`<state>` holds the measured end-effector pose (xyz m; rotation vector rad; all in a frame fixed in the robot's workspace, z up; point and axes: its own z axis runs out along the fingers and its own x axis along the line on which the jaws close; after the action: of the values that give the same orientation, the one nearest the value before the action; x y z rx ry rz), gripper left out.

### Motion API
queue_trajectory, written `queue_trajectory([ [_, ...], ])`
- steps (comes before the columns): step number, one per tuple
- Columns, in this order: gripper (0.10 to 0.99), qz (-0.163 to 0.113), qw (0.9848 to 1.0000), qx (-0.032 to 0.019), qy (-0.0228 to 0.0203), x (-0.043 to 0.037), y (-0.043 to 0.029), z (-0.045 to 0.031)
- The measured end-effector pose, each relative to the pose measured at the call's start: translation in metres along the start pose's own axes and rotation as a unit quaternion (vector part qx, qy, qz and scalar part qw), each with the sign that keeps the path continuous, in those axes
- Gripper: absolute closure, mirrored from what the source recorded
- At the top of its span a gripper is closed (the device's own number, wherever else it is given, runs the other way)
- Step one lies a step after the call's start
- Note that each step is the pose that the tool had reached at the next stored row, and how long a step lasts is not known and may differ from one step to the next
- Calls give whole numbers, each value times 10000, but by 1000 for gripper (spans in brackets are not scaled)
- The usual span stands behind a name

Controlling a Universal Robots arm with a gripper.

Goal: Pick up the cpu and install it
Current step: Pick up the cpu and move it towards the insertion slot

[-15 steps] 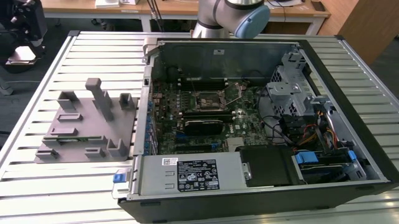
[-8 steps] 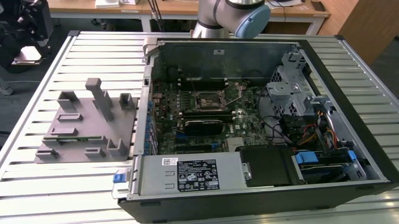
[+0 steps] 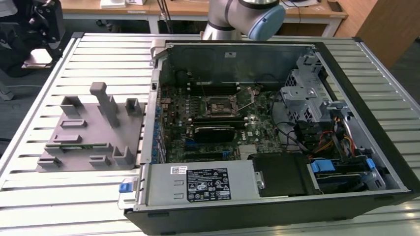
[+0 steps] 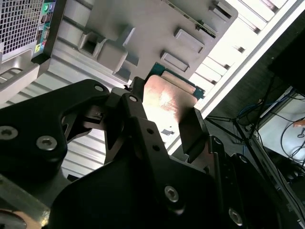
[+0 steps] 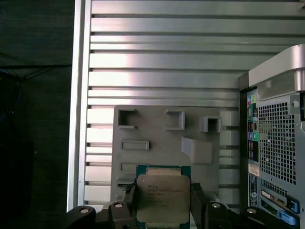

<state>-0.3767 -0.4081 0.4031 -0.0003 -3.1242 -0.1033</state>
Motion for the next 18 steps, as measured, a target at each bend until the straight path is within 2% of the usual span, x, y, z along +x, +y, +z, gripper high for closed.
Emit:
queue_trajectory([
  [18,545,0,10000,0,0,-290,1,-4],
])
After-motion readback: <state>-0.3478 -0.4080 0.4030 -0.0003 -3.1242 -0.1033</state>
